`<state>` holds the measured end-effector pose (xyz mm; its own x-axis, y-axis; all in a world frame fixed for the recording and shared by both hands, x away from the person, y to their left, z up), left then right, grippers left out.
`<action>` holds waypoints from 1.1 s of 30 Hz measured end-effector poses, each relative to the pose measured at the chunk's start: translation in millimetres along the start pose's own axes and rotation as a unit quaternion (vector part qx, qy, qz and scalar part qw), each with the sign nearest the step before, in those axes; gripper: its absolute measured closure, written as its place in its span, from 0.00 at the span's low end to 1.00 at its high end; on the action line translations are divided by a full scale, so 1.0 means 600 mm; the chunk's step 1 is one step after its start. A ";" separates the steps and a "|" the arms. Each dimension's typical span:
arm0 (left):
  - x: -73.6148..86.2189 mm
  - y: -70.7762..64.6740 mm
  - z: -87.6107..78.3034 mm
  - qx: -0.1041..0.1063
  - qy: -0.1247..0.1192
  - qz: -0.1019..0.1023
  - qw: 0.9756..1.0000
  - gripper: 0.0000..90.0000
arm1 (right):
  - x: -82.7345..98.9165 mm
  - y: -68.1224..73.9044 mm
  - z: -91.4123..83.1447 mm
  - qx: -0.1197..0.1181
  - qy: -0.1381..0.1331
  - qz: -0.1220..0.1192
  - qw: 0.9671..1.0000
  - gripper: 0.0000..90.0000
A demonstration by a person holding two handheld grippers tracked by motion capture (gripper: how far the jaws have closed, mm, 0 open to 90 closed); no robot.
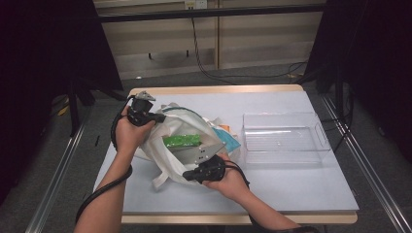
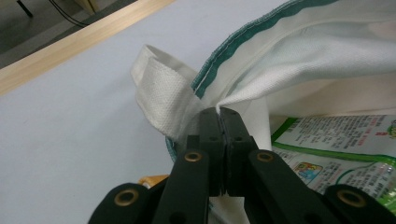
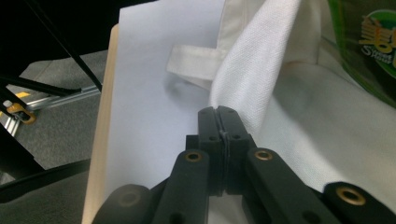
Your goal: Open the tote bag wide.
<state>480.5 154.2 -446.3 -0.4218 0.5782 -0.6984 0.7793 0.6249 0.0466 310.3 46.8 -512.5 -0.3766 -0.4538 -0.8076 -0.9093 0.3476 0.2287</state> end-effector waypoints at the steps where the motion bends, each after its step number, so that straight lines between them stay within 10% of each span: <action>1: 0.000 0.000 -0.001 0.001 0.001 0.004 1.000 0.99 | -0.002 0.000 -0.003 0.000 0.000 0.003 1.000 0.97; 21: -0.004 -0.014 -0.006 0.013 0.000 -0.002 1.000 0.91 | -0.067 -0.054 -0.131 0.061 -0.021 -0.032 0.997 0.90; 33: -0.014 -0.042 -0.035 0.028 -0.014 0.007 0.999 0.77 | -0.054 -0.114 -0.143 0.101 -0.011 -0.022 0.995 1.00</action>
<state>454.6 145.0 -426.6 -0.3991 0.5710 -0.7174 0.8097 0.5866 0.0164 369.5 -32.8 -455.7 -0.3315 -0.4547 -0.8267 -0.8701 0.4860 0.0816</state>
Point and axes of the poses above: each handheld gripper's, and its own axes: z roughly forward along the jaws, x roughly out of its underside, y roughly to its left, the point moved 10 cm from there along z, roughly forward along the jaws, and after that the axes turned 5 degrees about z, right-handed, at the moved point
